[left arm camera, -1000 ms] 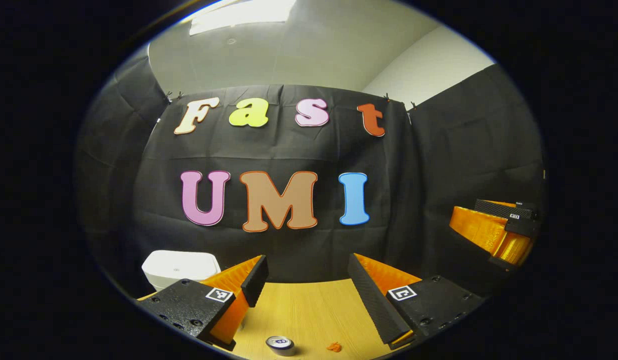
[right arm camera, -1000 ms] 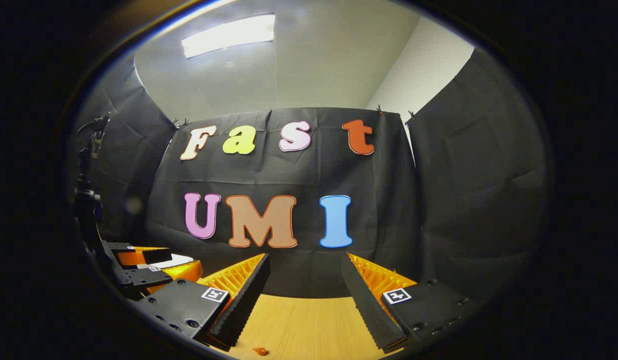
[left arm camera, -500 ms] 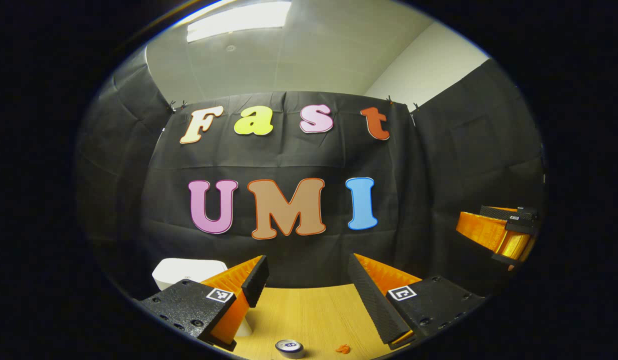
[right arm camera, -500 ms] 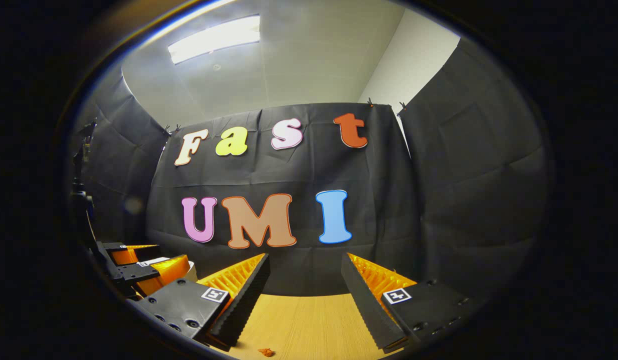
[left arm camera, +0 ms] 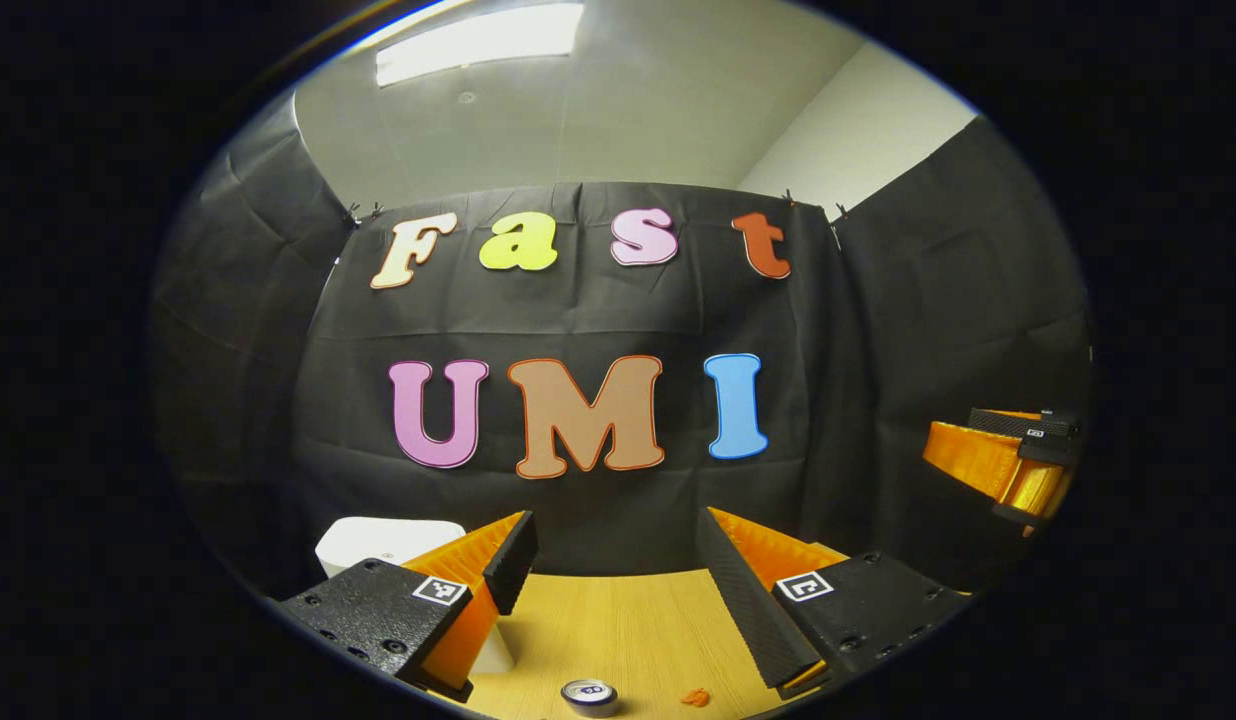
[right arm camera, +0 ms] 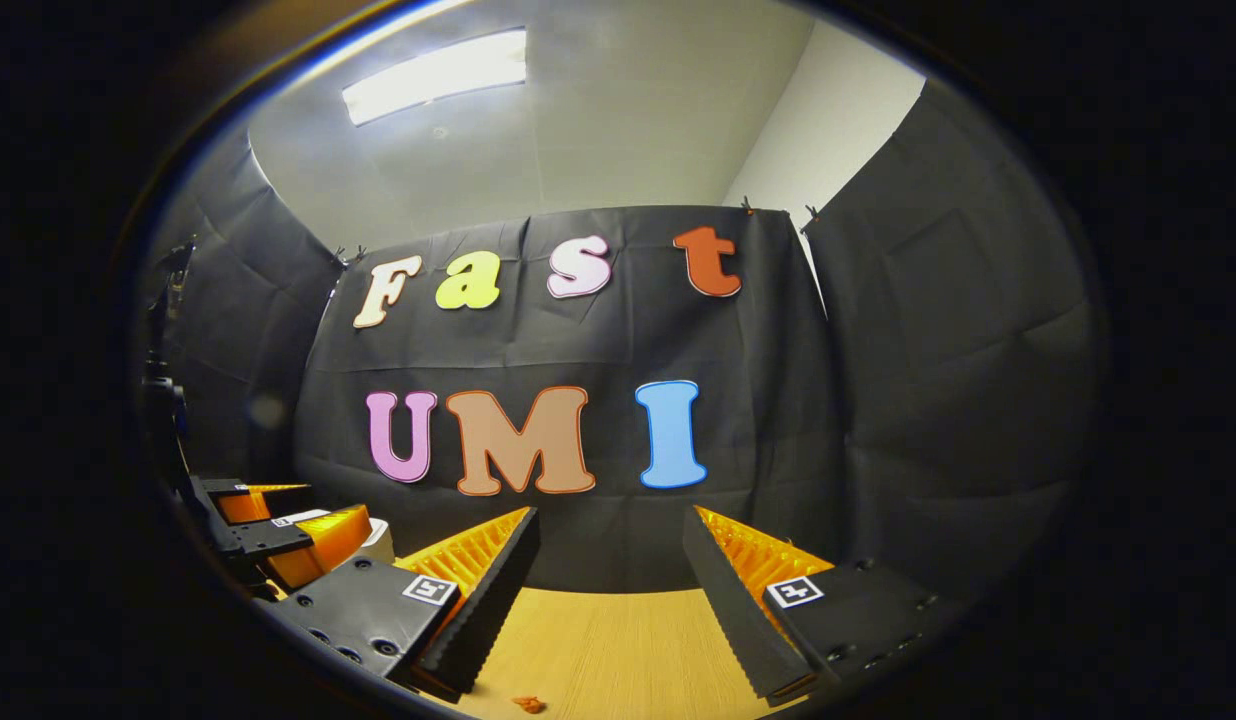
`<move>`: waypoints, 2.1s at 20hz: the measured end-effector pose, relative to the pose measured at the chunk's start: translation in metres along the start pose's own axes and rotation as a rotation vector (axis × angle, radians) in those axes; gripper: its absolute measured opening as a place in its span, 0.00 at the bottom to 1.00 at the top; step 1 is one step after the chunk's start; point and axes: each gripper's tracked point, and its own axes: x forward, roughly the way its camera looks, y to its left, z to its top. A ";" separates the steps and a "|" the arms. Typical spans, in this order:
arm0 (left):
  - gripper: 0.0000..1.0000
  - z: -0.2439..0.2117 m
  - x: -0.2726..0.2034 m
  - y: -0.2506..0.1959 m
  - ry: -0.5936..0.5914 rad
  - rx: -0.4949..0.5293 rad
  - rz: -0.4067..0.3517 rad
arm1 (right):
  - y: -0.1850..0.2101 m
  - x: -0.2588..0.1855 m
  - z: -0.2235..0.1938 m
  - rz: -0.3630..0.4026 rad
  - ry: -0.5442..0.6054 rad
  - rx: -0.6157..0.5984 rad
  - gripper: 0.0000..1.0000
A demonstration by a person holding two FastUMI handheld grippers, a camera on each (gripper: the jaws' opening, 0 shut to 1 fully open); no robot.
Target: Press the lid of the desktop garbage bin to open it, pick up the crumpled paper on the desktop and throw it into the bin, then pick up the pop can on the desktop and drop it into the bin, and finally close the garbage bin lid.
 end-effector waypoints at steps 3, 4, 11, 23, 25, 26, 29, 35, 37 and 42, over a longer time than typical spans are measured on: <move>0.96 -0.001 0.000 0.001 0.005 -0.002 0.001 | 0.001 0.002 0.000 0.002 0.004 -0.004 0.96; 0.96 -0.002 0.001 0.001 0.007 -0.004 0.001 | 0.001 0.001 -0.002 0.003 0.004 -0.006 0.96; 0.96 -0.007 0.002 0.004 0.022 -0.009 0.012 | 0.001 0.002 -0.003 0.009 0.008 -0.009 0.96; 0.96 -0.008 0.000 0.012 0.030 0.003 0.040 | 0.000 0.004 -0.008 0.021 0.016 -0.008 1.00; 0.96 -0.007 0.000 0.012 0.030 0.006 0.041 | -0.002 0.004 -0.008 0.021 0.017 -0.007 0.96; 0.96 -0.007 0.000 0.012 0.030 0.006 0.039 | -0.002 0.004 -0.009 0.020 0.016 -0.006 0.96; 0.96 -0.006 0.000 0.010 0.031 0.008 0.032 | -0.002 0.004 -0.010 0.019 0.015 -0.006 0.96; 0.79 -0.006 0.001 0.009 0.030 0.004 0.018 | -0.001 0.006 -0.012 0.023 0.019 -0.008 1.00; 0.67 -0.008 0.001 0.009 0.032 0.009 0.017 | -0.001 0.006 -0.013 0.025 0.022 -0.009 0.96; 0.28 -0.011 0.000 0.016 0.048 -0.008 0.032 | 0.000 0.007 -0.015 0.030 0.025 -0.011 1.00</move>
